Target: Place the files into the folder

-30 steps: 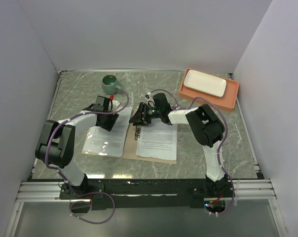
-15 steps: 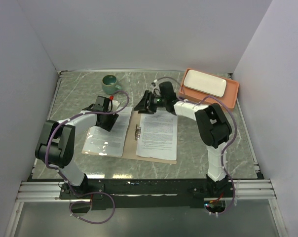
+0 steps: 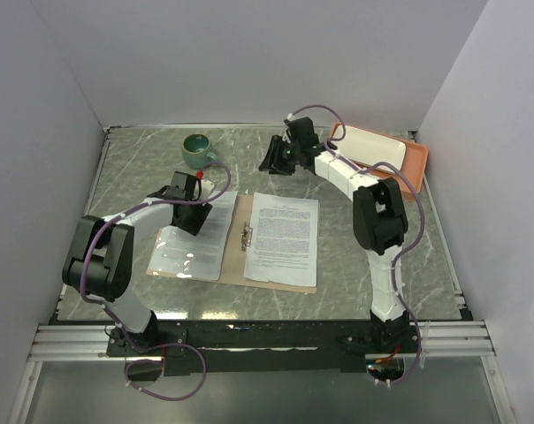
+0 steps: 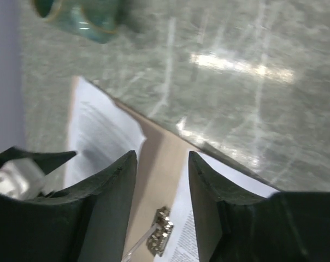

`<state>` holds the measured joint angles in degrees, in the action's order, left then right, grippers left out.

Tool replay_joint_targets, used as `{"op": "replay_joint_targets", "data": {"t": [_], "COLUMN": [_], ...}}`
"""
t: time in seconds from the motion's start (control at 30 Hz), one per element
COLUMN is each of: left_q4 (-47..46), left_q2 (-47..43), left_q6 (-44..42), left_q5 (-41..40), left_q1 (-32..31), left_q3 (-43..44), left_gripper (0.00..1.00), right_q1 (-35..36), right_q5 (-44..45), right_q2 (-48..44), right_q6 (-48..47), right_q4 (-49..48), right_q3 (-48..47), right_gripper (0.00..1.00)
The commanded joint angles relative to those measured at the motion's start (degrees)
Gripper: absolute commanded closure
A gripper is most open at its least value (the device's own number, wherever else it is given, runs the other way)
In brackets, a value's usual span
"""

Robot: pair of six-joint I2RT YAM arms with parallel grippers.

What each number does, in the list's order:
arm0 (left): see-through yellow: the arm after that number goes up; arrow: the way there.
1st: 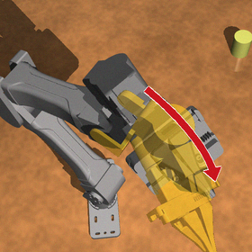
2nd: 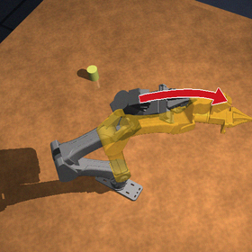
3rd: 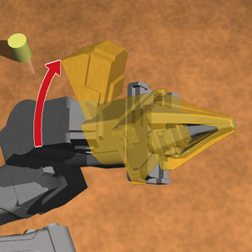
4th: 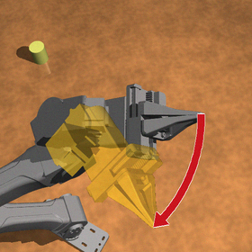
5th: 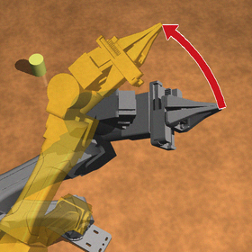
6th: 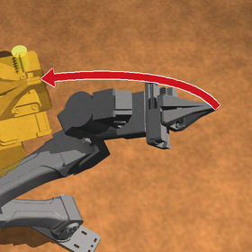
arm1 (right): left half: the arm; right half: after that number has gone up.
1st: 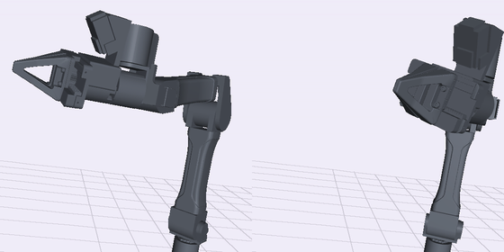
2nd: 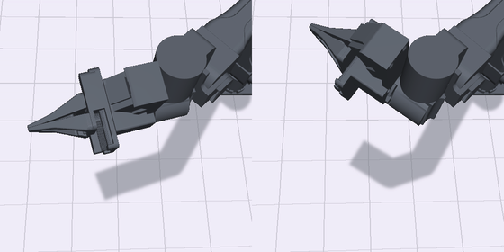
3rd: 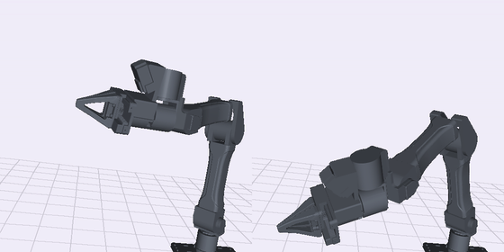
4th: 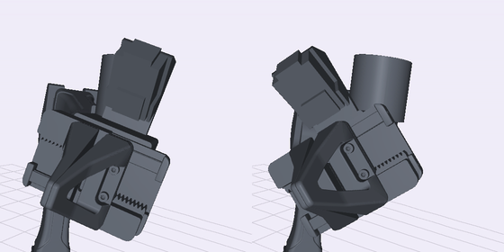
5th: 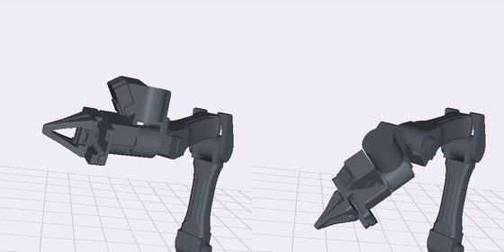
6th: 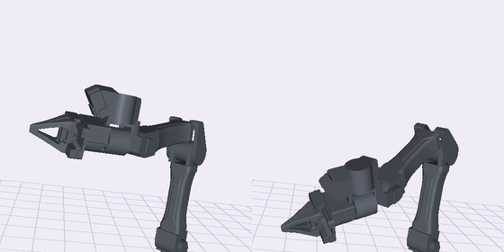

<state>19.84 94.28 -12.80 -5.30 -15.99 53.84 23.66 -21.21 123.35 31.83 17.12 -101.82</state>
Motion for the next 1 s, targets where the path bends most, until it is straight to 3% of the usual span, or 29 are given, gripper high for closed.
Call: {"op": "replay_joint_targets", "data": {"t": [0.0, 0.2, 0.97], "left_q4": [0.6, 0.6, 0.7], "left_q2": [-2.7, -3.1, -3.8], "left_q6": [-0.2, -0.2, -0.8], "left_q5": [0.3, 0.1, 0.1], "left_q1": [0.0, 0.0, 0.0], "left_q3": [0.9, 0.7, 0.2], "left_gripper": [0.35, 0.35, 0.36], "right_q1": [0.5, 0.9, 2.0], "right_q5": [8.0, 12.7, 15.2], "right_q2": [3.9, 4.6, 6.9], "right_q6": [-1.7, -1.9, -1.9], "right_q4": [10.8, 14.0, 13.3], "right_q3": [-4.5, -4.1, -2.6], "right_gripper": [0.53, 0.62, 0.63]}}
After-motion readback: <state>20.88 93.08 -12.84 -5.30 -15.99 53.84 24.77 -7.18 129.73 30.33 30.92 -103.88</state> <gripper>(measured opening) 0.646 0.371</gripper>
